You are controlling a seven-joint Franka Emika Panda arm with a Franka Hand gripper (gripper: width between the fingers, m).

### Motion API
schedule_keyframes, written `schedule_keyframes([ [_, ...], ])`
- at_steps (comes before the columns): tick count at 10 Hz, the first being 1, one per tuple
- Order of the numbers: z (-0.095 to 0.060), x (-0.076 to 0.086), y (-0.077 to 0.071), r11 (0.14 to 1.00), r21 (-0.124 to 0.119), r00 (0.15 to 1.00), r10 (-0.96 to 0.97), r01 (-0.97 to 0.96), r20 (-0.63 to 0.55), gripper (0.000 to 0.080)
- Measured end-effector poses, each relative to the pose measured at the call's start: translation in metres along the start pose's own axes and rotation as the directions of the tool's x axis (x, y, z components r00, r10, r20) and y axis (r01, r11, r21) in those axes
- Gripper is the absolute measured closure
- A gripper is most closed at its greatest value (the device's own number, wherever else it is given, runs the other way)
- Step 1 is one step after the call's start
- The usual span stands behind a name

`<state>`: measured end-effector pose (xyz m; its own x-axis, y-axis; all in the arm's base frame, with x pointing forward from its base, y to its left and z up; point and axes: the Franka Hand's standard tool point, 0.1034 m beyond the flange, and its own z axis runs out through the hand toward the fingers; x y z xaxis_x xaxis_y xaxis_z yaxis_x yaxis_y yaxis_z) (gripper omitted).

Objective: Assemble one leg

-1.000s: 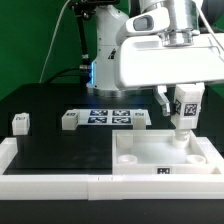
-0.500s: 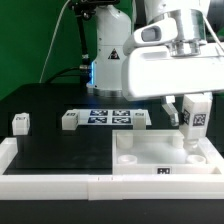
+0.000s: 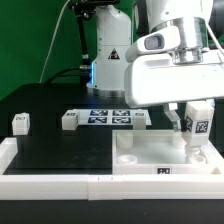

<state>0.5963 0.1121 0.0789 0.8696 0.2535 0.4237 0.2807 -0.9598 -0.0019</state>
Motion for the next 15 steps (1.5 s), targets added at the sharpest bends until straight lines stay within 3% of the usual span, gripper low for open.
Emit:
schedule_keyframes([
  [12,0.016,-0.015,-0.008,1.0,0.007,1.0,-0.01,0.009,0.018,0.0508],
  [15,0.024,-0.018,-0.006,1.0,-0.005,1.0,-0.009,0.009,-0.016,0.0508],
])
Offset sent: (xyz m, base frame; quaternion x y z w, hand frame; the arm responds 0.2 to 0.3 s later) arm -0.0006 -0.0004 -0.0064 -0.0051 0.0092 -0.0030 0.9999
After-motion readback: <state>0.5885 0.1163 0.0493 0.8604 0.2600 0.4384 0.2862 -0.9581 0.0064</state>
